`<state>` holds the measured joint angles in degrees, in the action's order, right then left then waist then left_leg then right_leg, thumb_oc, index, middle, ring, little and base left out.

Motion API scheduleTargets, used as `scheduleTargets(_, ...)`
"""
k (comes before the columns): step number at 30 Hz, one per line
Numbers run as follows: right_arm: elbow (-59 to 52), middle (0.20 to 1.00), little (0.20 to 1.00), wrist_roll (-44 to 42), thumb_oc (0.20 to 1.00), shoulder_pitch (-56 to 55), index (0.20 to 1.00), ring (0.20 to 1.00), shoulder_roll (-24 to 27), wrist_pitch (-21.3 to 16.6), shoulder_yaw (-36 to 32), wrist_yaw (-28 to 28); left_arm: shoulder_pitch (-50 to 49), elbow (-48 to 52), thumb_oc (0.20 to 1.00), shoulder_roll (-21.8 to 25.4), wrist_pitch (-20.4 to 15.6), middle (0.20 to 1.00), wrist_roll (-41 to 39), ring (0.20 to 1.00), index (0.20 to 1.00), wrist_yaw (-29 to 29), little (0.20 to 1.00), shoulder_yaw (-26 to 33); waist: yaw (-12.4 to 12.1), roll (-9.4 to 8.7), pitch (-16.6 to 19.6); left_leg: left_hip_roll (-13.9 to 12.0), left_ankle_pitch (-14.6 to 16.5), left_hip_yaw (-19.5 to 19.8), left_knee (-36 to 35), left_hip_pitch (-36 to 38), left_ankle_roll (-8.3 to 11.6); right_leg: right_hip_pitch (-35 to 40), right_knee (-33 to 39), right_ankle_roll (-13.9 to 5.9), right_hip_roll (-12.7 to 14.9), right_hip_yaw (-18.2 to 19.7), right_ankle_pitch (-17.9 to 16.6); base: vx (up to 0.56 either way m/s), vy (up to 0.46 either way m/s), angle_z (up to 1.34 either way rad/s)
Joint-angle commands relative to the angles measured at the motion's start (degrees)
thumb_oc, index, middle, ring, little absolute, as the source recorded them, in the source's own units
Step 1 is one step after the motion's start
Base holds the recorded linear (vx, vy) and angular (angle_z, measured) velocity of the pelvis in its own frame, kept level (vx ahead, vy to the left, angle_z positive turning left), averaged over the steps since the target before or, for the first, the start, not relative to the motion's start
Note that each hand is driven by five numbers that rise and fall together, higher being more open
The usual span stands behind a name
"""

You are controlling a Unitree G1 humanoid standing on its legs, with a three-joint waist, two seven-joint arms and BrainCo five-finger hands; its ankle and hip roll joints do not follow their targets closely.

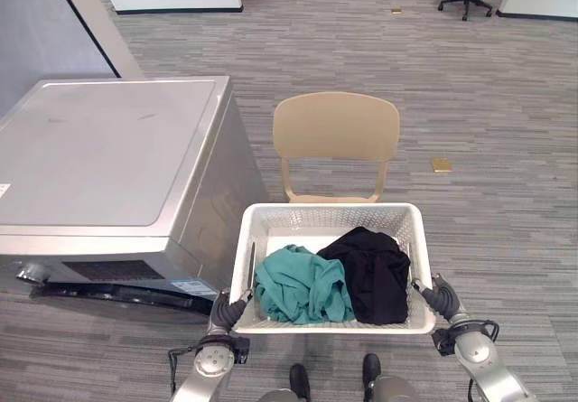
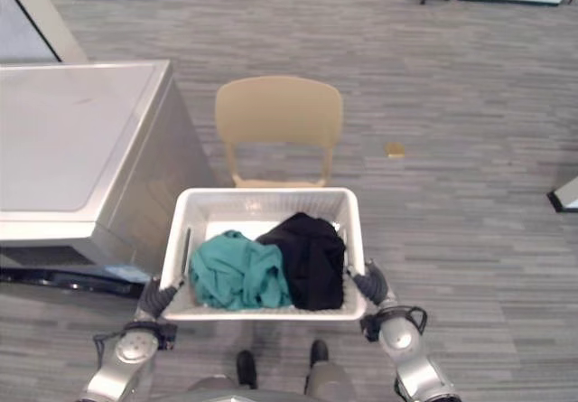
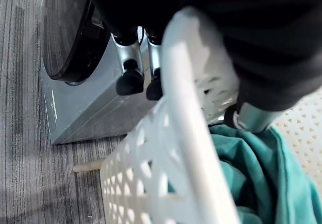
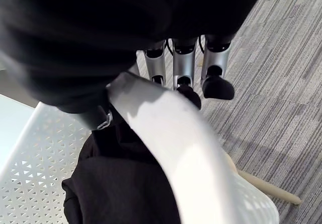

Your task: Grab the laundry basket,head to the washer,open it,put in the laundry and shut it.

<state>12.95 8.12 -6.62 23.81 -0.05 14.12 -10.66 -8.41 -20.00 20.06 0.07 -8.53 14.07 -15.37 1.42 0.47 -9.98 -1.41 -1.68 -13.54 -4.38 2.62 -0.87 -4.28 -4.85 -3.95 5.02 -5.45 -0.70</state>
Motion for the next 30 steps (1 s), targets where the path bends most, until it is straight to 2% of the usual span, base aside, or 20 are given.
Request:
scheduleTargets(1,1.1,0.2,0.2,-2.8,0.2,9.1,0.2,0.2,0.5,-3.2,2.1,-4.0,11.4,0.0,0.2,-2.0,-6.9,0.2,-1.5,0.2,0.2,1.9,0.2,-1.7,0.4,-0.47,-0.1,-1.9,0.0,1.7,1.3,-4.8,2.61,-1.1,1.0,-2.97,1.0,-0.4,1.7,-0.17,-0.014,0.08)
scheduleTargets(4,4.9,0.2,0.2,-5.2,0.2,14.6,0.2,0.2,-0.9,-3.3,4.5,-6.4,16.9,-4.3,0.2,-3.3,-7.1,0.2,-1.8,0.2,0.2,4.5,0.2,-4.1,0.4,-0.05,-1.9,-2.0,-1.3,2.3,1.0,-9.6,2.67,-6.6,0.5,-2.66,0.6,-0.1,0.7,-0.19,0.005,0.05)
scheduleTargets(7,10.3,0.2,0.2,-7.3,0.2,21.9,0.2,0.2,-2.7,-3.2,7.2,-9.3,24.8,-10.9,0.2,-4.8,-7.5,0.2,-2.6,0.2,0.2,7.2,0.2,-6.5,0.4,0.16,-2.4,-1.8,-2.8,2.9,0.6,-15.3,2.71,-12.1,0.0,-2.59,0.6,0.3,-0.3,-0.12,0.019,0.03)
scheduleTargets(8,10.3,0.2,0.2,-7.3,0.2,21.9,0.2,0.2,-2.7,-3.2,7.2,-9.3,24.8,-10.9,0.2,-4.8,-7.5,0.2,-2.6,0.2,0.2,7.2,0.2,-6.5,0.4,0.16,-2.4,-1.8,-2.8,2.9,0.6,-15.3,2.71,-12.2,0.0,-2.59,0.6,0.3,-0.3,-0.11,0.04,0.01)
scheduleTargets(9,14.2,0.2,0.2,-8.7,0.2,27.3,0.2,0.2,-3.9,-3.2,8.8,-11.1,31.1,-16.5,0.2,-5.5,-7.7,0.2,-3.4,0.2,0.2,8.9,0.2,-8.1,0.3,0.1,-3.0,-1.7,-3.7,3.1,0.5,-18.3,2.82,-14.7,0.0,-2.54,0.6,0.5,-0.9,-0.1,0.047,0.04)
scheduleTargets(11,16.5,0.2,0.2,-9.3,0.2,30.6,0.2,0.2,-4.5,-3.3,9.7,-12.0,34.8,-19.1,0.2,-5.8,-7.9,0.2,-3.4,0.2,0.2,10.1,0.2,-9.0,0.4,0.09,-3.6,-1.7,-4.2,3.1,0.5,-19.6,2.96,-15.8,0.0,-2.55,0.7,0.7,-1.2,-0.08,0.046,0.03)
scheduleTargets(12,20.0,0.2,0.2,-10.2,0.2,35.3,0.2,0.2,-4.8,-3.2,11.3,-13.0,40.4,-23.8,0.2,-5.7,-7.9,0.2,-4.3,0.2,0.2,11.0,0.2,-10.0,0.3,0.06,-4.6,-1.6,-4.7,3.2,0.5,-20.9,3.2,-17.0,0.1,-2.52,0.8,0.7,-1.6,-0.03,0.027,-0.02)
scheduleTargets(13,20.0,0.2,0.2,-10.2,0.2,35.4,0.2,0.2,-4.8,-3.2,11.3,-13.0,40.4,-23.9,0.2,-5.7,-7.9,0.2,-4.3,0.2,0.2,11.0,0.2,-10.0,0.3,0.06,-4.7,-1.6,-4.7,3.2,0.6,-20.9,3.2,-17.0,0.1,-2.52,0.8,0.7,-1.6,-0.06,0.044,-0.04)
scheduleTargets(14,23.8,0.2,0.2,-10.9,0.2,39.6,0.2,0.2,-5.2,-3.0,12.7,-13.5,44.8,-27.4,0.2,-5.4,-7.9,0.2,-4.3,0.2,0.2,11.9,0.2,-10.8,0.2,-0.14,-6.0,-1.4,-4.9,3.2,0.9,-21.9,3.38,-17.5,0.1,-2.56,1.1,0.7,-1.8,-0.04,0.024,-0.02)
scheduleTargets(15,25.1,0.2,0.2,-11.2,0.2,41.3,0.2,0.2,-5.2,-2.8,13.6,-13.5,46.5,-28.7,0.26,-5.5,-7.7,0.26,-4.3,0.26,0.26,11.9,0.26,-11.3,0.1,-0.25,-6.6,-1.4,-5.0,3.4,1.1,-22.2,3.42,-17.7,0.1,-2.55,1.2,0.8,-1.9,-0.04,0.026,0.0)
scheduleTargets(16,26.5,0.567,0.567,-11.3,0.567,42.6,0.567,0.567,-5.3,-2.8,14.1,-13.5,47.7,-30.3,1.0,-5.4,-7.6,1.0,-4.6,1.0,1.0,11.6,1.0,-11.7,0.1,-0.34,-7.1,-1.3,-4.9,3.4,1.5,-22.4,3.46,-17.7,0.1,-2.55,1.3,0.8,-1.9,-0.01,0.014,0.03)
scheduleTargets(17,27.3,1.0,1.0,-11.4,1.0,43.4,1.0,1.0,-5.5,-2.6,14.3,-13.5,48.4,-30.5,1.0,-5.0,-7.5,1.0,-4.2,1.0,1.0,11.7,1.0,-12.0,0.1,-0.45,-7.4,-1.3,-4.9,3.4,1.6,-22.4,3.51,-17.6,0.0,-2.56,1.4,0.8,-2.0,0.0,0.019,0.06)
scheduleTargets(23,25.5,1.0,1.0,-11.7,1.0,38.6,1.0,1.0,-6.7,-3.1,13.4,-13.4,44.4,-26.6,1.0,-4.7,-7.3,1.0,-2.5,1.0,1.0,12.9,1.0,-10.2,-0.1,-1.25,-8.1,-1.3,-4.2,3.5,1.8,-20.7,3.49,-15.5,1.0,-2.78,1.5,0.8,-2.2,0.02,0.004,0.01)
scheduleTargets(30,20.2,1.0,1.0,-10.2,1.0,26.8,1.0,1.0,-6.2,-3.3,10.3,-11.2,32.4,-18.8,1.0,-4.6,-6.9,1.0,-0.5,1.0,1.0,12.3,1.0,-6.7,-0.7,-1.65,-6.8,-1.3,-2.9,3.1,0.6,-15.3,3.08,-10.4,2.5,-2.79,1.2,0.4,-1.6,0.06,0.003,0.05)
